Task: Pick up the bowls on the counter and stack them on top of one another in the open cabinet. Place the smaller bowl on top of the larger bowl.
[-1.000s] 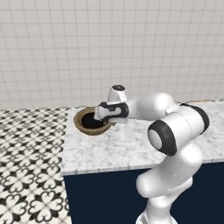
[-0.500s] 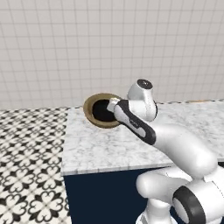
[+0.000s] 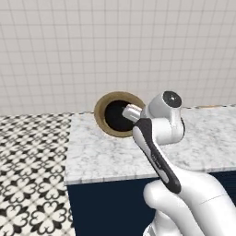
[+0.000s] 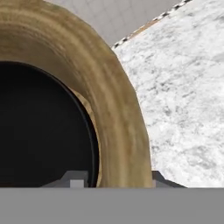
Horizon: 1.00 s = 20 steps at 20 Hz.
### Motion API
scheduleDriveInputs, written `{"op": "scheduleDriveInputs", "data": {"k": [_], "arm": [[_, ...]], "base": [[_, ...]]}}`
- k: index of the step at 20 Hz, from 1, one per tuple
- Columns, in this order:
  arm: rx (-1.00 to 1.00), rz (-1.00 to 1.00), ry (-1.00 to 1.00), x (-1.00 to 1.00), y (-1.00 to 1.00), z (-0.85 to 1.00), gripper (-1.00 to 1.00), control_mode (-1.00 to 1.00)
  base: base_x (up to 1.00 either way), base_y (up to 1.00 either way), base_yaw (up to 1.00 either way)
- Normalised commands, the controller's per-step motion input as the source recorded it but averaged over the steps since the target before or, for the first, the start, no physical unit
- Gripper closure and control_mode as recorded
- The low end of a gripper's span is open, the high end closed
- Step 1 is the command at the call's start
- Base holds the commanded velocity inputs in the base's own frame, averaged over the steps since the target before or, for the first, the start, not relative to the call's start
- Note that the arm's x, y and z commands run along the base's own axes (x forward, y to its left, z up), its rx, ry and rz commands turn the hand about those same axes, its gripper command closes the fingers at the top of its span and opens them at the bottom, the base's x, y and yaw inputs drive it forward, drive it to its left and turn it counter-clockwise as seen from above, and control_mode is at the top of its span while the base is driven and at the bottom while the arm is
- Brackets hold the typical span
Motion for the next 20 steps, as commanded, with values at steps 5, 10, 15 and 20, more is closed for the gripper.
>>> {"op": "scheduleDriveInputs", "data": {"k": [5, 10, 15, 20], "arm": [[0.0, 0.01, -0.05, -0.12, 0.0, 0.05, 1.0, 1.0], [0.0, 0.0, 0.0, 0.0, 0.0, 0.0, 1.0, 1.0], [0.0, 0.0, 0.0, 0.0, 0.0, 0.0, 1.0, 1.0], [0.0, 0.0, 0.0, 0.0, 0.0, 0.0, 1.0, 1.0]], "base": [[-0.56, 0.06, 0.3], [-0.42, 0.11, 0.82], [-0.06, 0.11, 0.96], [0.07, 0.16, 0.9]]}}
